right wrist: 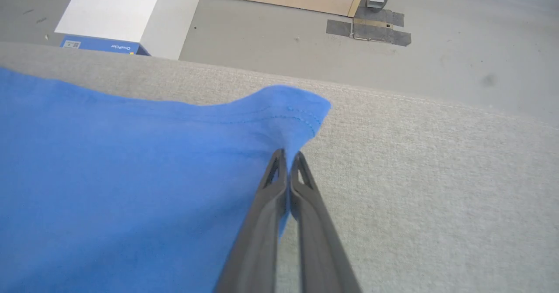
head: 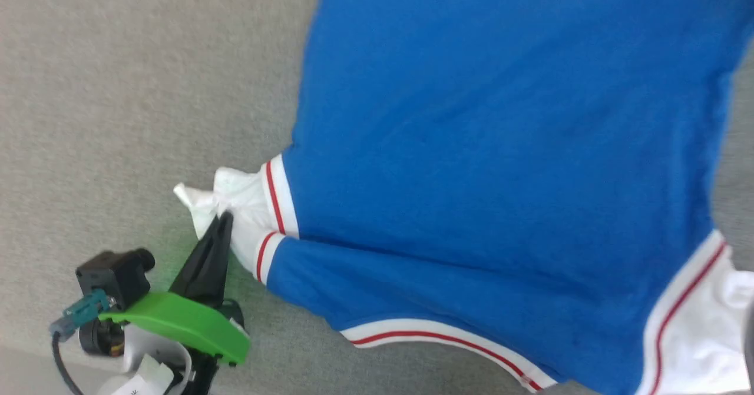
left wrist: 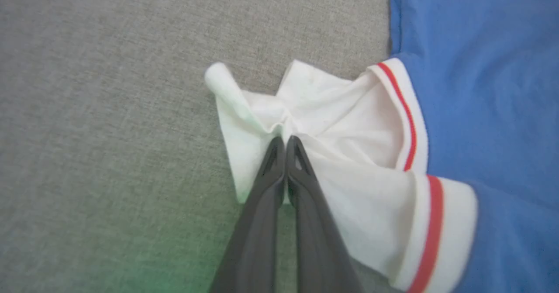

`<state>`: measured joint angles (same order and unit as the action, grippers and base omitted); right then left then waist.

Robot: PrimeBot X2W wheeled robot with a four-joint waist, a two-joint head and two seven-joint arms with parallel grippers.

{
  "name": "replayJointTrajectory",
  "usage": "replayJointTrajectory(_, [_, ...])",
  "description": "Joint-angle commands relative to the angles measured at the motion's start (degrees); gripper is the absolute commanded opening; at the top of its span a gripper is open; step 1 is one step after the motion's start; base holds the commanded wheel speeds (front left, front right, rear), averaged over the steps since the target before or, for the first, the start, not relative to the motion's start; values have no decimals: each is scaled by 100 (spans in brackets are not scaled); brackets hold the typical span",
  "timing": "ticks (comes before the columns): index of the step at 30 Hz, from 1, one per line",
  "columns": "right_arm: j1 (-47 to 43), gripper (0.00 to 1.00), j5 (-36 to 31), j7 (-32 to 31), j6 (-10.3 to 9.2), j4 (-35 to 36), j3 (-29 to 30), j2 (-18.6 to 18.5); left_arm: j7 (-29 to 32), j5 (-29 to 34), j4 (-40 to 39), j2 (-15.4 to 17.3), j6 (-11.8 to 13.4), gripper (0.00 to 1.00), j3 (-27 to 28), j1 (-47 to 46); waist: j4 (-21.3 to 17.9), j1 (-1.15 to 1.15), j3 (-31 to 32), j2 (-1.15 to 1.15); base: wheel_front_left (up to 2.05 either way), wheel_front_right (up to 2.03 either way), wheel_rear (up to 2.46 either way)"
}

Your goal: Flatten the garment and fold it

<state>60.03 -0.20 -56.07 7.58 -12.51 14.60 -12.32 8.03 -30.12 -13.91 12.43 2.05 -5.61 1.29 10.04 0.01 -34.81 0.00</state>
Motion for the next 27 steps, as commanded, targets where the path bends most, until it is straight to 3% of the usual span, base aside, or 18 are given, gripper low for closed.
replayJointTrajectory(1, [-448,0,254,-60,-9,252,-45,-200,91,55,172,60,94,0,48,181,-563,-1,1070,0,0,0,0])
replayJointTrajectory(6, [-1910,0,1173,-192,-9,983,-42,-669,206,117,351,141,178,0,44,327,-924,-1,1734,0,0,0,0])
replayJointTrajectory(10, [-3239,0,1683,-227,-9,1571,98,-661,260,204,442,188,285,0,44,472,-1204,-1,2132,0,0,0,0])
replayJointTrajectory(17, [-5319,0,2025,-204,-9,2115,168,116,289,217,622,160,375,0,1,626,-1478,-1,2515,0,0,0,0])
replayJointTrajectory(23, [-6543,0,2140,-110,-9,2031,-204,761,277,155,848,116,351,0,-54,643,-1491,-1,2655,0,0,0,0])
replayJointTrajectory(24, [-6763,87,2322,115,-9,1953,-286,871,258,123,941,92,355,0,-60,657,-1488,-1,2725,0,0,0,0])
replayJointTrajectory(25, [-6762,100,2372,287,-9,1972,-271,888,252,114,968,86,356,0,-63,661,-1488,-1,2756,0,0,0,0])
replayJointTrajectory(27, [-6676,100,2492,619,-9,2056,-197,907,247,103,1006,79,364,0,-68,681,-1490,-1,2809,0,0,0,0])
